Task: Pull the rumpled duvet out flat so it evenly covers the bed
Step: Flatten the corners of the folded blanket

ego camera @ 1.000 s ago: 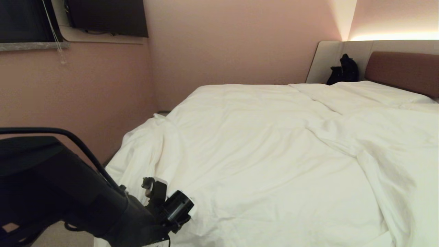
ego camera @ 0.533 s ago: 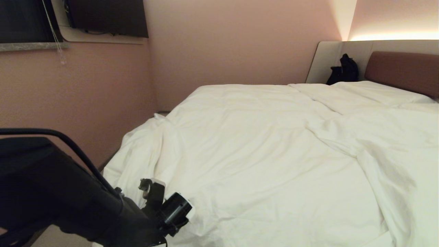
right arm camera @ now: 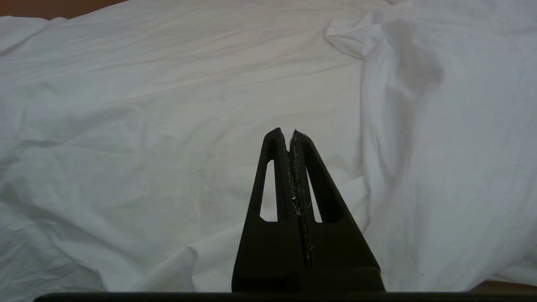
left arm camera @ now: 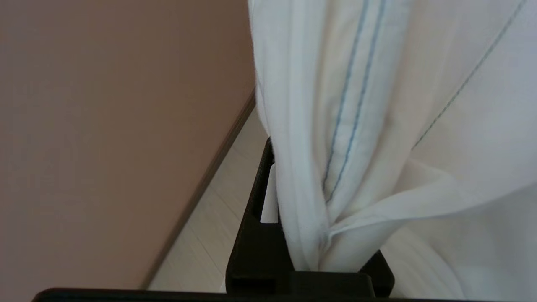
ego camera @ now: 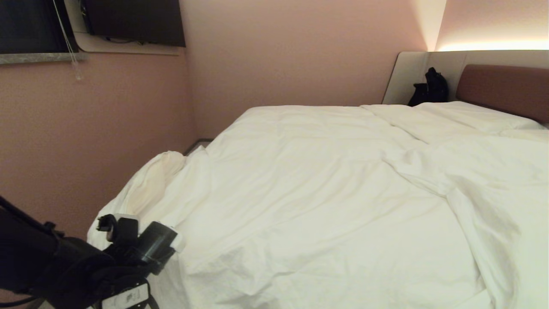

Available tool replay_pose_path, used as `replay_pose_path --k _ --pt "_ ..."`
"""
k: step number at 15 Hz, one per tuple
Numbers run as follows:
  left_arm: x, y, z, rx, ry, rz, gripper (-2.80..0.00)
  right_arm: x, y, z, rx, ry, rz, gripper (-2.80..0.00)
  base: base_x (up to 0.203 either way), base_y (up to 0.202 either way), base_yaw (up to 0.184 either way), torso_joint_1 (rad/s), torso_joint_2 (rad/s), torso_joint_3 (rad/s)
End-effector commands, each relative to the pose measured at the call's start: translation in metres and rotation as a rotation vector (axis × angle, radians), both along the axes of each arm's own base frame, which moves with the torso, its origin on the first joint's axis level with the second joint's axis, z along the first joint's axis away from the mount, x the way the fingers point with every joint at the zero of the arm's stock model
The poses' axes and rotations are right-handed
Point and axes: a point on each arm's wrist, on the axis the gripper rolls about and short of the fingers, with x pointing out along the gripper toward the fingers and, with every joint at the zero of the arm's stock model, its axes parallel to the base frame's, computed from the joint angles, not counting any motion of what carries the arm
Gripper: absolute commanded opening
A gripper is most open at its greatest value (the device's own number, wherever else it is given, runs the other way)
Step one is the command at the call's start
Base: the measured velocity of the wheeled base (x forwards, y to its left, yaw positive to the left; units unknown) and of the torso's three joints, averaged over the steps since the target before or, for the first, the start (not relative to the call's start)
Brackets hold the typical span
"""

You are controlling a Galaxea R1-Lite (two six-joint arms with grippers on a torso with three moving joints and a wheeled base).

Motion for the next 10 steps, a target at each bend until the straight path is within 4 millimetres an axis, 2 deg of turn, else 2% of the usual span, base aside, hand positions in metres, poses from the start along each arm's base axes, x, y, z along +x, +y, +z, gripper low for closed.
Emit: replay_pose_path --k 1,4,7,10 --pt "-0.007 0.022 0.016 -0.025 -0.072 0.088 -2.80 0.000 0.000 0.000 0.000 0.000 0.001 -2.80 0.000 0.000 0.000 0.000 0.00 0.000" --pt "-0.008 0.039 0.016 -0.041 -0.065 0.160 -2.80 0.000 0.000 0.000 0.000 0.000 -0.001 -2.80 0.000 0.000 0.000 0.000 0.00 0.000" --pt "-0.017 0.048 -0.006 -0.020 0.045 0.195 -2.80 0.000 0.000 0.000 -0.001 0.000 0.001 -2.80 0.000 0.000 0.000 0.000 0.00 0.000" --pt "-0.028 0.059 -0.012 -0.035 0.062 0.250 -2.80 0.000 0.000 0.000 0.000 0.000 -0.001 -2.80 0.000 0.000 0.000 0.000 0.00 0.000"
